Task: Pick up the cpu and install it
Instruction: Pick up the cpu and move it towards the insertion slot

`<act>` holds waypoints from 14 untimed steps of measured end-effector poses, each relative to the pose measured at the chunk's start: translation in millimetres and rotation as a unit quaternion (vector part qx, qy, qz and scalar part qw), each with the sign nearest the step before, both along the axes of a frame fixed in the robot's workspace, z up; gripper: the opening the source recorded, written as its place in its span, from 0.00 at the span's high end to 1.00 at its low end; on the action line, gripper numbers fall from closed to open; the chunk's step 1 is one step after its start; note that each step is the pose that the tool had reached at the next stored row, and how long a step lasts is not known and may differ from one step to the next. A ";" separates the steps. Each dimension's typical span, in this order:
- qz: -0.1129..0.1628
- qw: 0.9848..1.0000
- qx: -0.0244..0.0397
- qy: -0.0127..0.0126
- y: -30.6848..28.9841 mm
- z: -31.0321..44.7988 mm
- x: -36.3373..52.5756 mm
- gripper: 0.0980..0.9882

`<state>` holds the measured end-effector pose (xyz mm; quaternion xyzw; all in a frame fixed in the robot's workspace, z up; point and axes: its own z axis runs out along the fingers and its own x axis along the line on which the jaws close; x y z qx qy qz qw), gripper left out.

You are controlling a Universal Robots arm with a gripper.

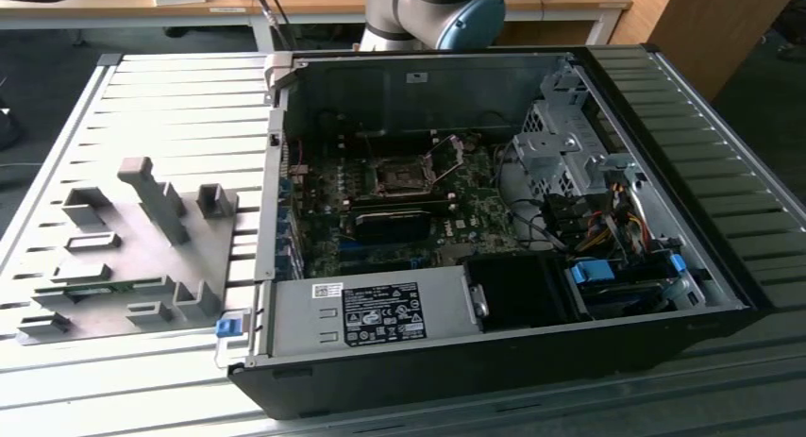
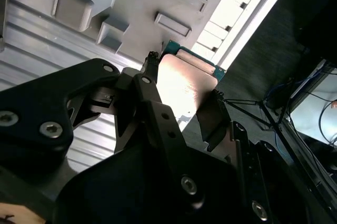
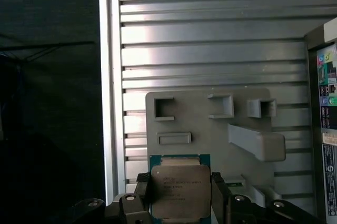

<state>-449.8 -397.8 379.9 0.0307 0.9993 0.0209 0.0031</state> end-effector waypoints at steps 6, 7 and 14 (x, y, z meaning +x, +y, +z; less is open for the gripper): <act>0.000 1.000 0.000 0.000 0.2 4.4 0.0 0.50; 0.000 1.000 0.000 0.000 0.2 5.1 0.0 0.50; 0.000 1.000 0.000 0.000 0.3 10.2 0.0 0.50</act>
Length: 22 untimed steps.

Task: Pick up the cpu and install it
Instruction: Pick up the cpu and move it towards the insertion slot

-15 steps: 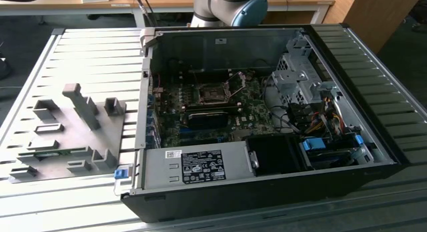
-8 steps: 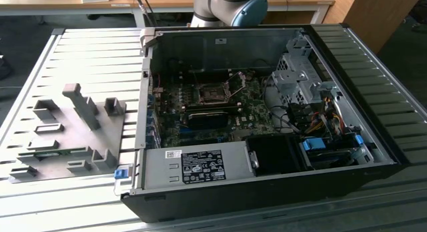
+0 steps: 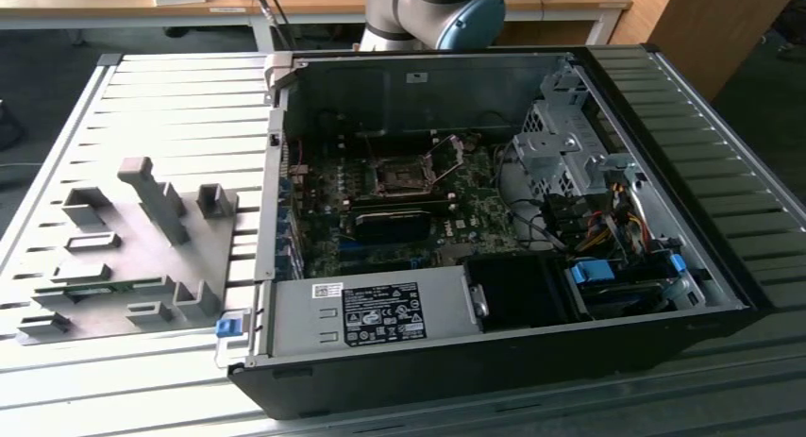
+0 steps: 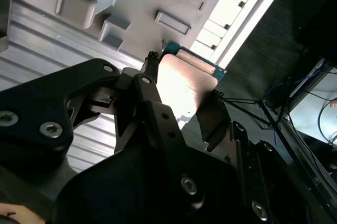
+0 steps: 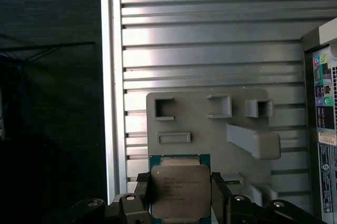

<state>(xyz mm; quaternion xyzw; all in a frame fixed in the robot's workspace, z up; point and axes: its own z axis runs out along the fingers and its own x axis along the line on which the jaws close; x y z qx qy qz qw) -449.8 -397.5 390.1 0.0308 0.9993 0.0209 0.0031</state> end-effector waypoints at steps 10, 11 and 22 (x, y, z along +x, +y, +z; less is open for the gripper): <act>0.000 1.000 0.000 0.000 0.1 7.8 0.0 0.50; 0.000 1.000 0.000 0.000 0.1 8.7 0.0 0.50; 0.000 1.000 0.000 0.000 0.6 18.8 0.0 0.50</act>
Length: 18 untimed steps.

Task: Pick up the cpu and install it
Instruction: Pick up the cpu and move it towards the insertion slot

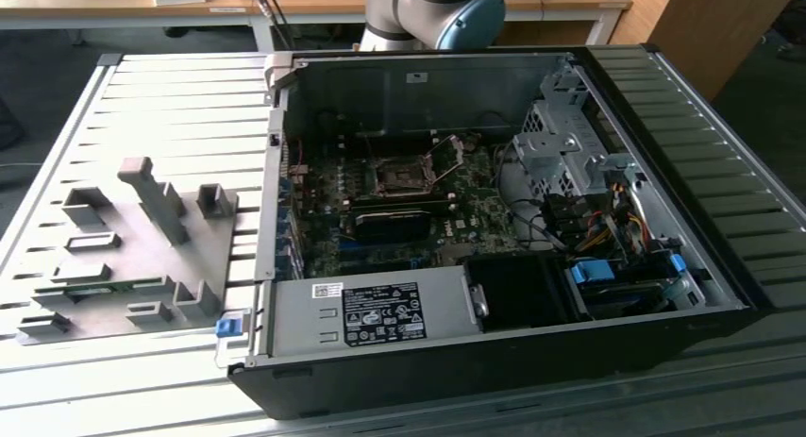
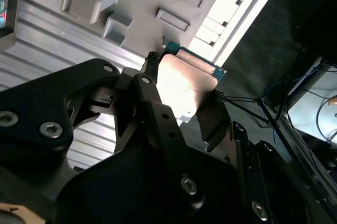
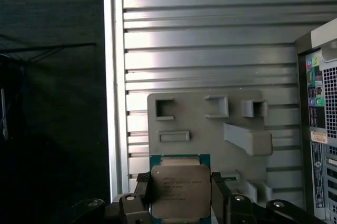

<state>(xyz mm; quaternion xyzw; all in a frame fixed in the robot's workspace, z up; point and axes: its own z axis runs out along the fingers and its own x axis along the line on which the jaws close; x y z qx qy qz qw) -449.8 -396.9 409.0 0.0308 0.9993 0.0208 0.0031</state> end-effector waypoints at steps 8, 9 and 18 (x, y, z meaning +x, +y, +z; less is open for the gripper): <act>0.000 1.000 0.000 0.000 0.4 8.2 0.0 0.50; 0.000 1.000 0.000 0.000 0.4 9.1 0.0 0.50; 0.000 1.000 0.000 0.000 1.3 18.8 0.0 0.50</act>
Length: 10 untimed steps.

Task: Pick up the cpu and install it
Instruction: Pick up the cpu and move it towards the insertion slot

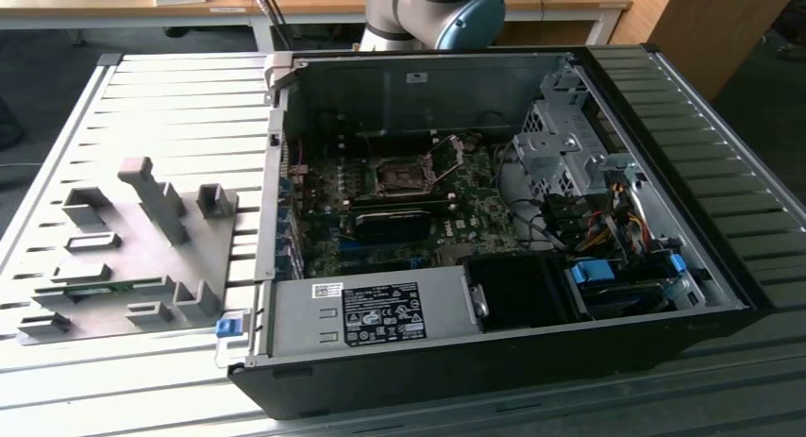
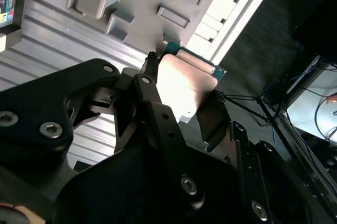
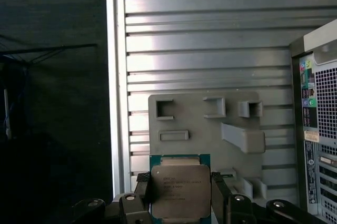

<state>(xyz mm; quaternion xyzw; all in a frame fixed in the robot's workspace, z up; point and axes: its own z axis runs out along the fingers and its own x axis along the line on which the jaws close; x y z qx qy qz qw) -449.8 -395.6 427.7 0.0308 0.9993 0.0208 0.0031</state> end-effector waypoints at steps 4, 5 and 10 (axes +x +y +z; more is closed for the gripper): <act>0.000 1.000 0.000 0.000 0.0 4.3 0.0 0.50; 0.000 1.000 0.000 0.000 0.0 5.3 0.0 0.50; 0.000 1.000 0.000 0.000 0.1 12.7 0.0 0.50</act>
